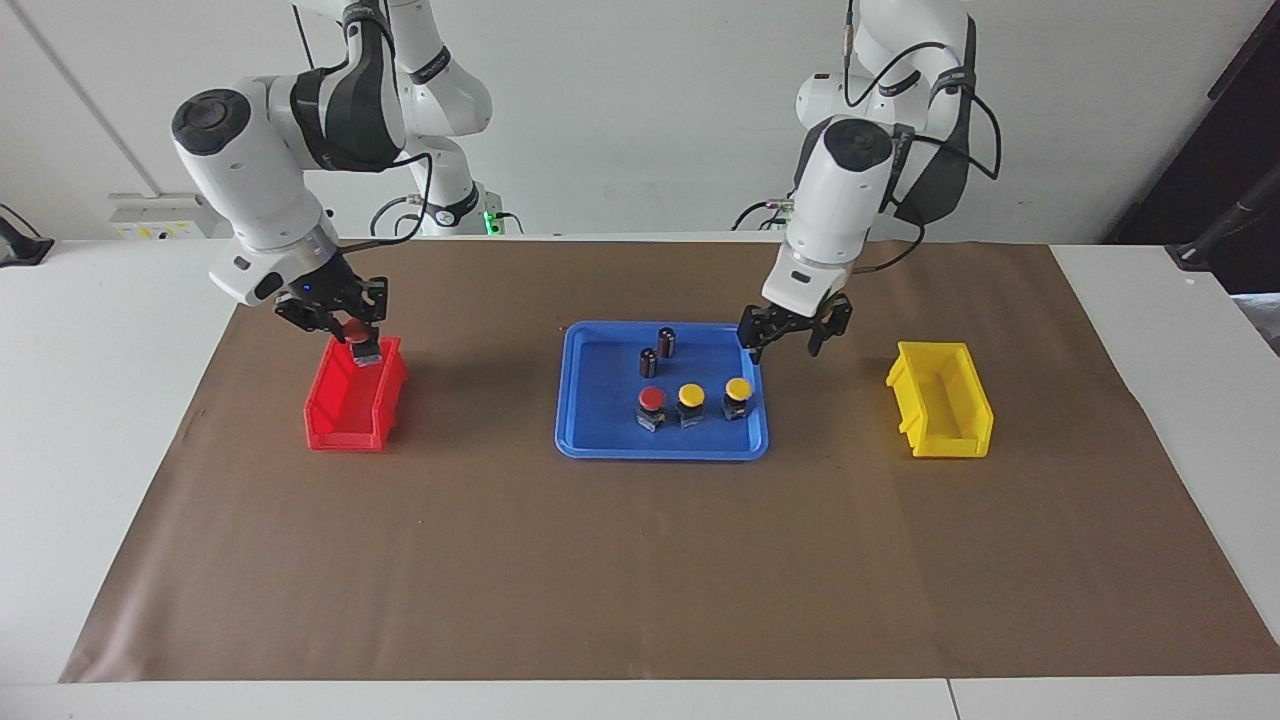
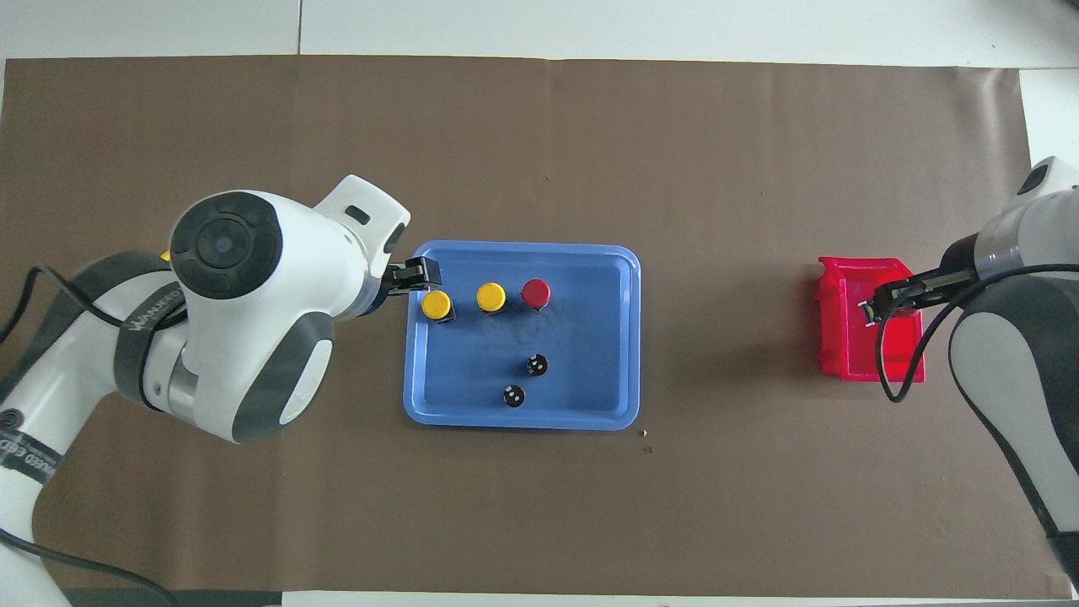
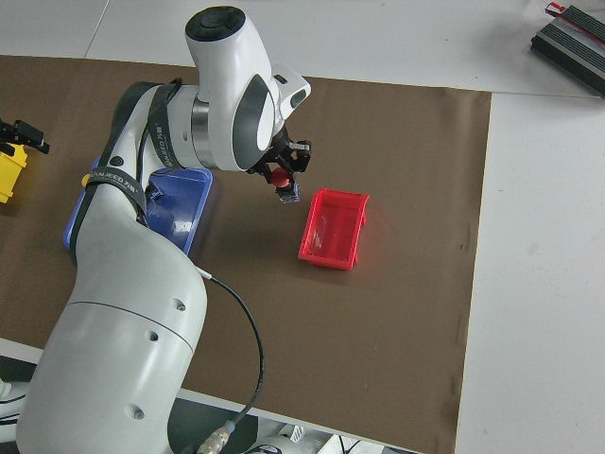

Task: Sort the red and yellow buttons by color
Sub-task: 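Open the right gripper over the red bin while the left gripper grasps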

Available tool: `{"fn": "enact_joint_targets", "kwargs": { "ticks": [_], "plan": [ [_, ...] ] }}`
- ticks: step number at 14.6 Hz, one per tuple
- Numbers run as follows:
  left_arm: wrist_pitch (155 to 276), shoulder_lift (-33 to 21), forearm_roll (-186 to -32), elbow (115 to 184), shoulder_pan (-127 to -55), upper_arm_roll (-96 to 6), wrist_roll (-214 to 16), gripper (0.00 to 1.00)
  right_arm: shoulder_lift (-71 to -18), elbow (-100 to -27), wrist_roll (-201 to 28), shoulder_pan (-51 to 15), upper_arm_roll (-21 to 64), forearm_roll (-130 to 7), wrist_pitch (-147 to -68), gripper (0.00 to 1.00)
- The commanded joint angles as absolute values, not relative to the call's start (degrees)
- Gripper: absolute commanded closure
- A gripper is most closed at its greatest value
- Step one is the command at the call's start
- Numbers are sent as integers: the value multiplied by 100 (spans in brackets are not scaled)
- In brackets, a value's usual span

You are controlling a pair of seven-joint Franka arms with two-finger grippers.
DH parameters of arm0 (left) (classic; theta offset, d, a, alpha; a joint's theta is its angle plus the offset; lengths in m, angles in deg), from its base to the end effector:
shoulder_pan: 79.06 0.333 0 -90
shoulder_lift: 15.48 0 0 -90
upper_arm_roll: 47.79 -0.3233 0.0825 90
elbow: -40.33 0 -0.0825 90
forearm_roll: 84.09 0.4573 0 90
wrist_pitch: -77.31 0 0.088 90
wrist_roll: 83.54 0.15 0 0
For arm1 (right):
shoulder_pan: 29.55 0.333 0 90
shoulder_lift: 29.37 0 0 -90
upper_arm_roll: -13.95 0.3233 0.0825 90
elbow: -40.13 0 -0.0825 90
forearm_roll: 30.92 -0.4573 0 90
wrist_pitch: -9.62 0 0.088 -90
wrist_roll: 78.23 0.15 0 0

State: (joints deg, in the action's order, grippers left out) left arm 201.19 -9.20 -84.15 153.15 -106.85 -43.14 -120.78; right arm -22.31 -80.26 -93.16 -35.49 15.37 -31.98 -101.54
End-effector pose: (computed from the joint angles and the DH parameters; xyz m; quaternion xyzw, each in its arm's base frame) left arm 0.5549 -0.3522 0.3531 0.9982 0.0425 0.0316 0.0279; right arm 0.5754 -0.0434 0.4054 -0.9960 -0.0871 0.0175 0.0101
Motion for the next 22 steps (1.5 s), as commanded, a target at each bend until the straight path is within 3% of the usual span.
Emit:
{"fn": "enact_joint_targets", "kwargs": {
  "ticks": [1,8,12,15,16,17,18,19,22],
  "plan": [
    [20396,-591,-8400,15283,-10789,-4419,-12186,17,-1848,-8826,-9711,-3841,1624,-3303,-10735,73],
    [20616,-590,-8400,15643,-10886,-4419,-12159,20,-1795,-9810,-9782,-3930,1624,-3461,-12035,73],
    [20721,-608,-8400,15749,-10886,-4419,-12151,20,-2023,-10136,-9800,-3930,1615,-3461,-12739,73],
    [20818,-555,-8400,15802,-10947,-4419,-12168,20,-1971,-10303,-9853,-3974,1615,-3470,-12758,73],
    [20809,-555,-8400,15811,-10956,-4419,-12220,37,-1970,-10330,-9879,-4009,1615,-3461,-12767,73],
    [20774,-564,-8400,15802,-10956,-4410,-12334,92,-1970,-10330,-9888,-4027,1615,-3461,-12767,69],
    [20800,-555,-8400,15793,-10965,-4410,-12500,98,-1979,-10322,-9940,-4027,1615,-3461,-12758,67],
    [20713,-547,-8400,15706,-10947,-4410,-12520,98,-1988,-10313,-10080,-4027,1606,-3461,-12758,67],
    [19339,-695,-8400,14874,-10868,-4419,-12459,99,-1988,-10287,-10152,-4097,1606,-3461,-12714,51]
  ]
}}
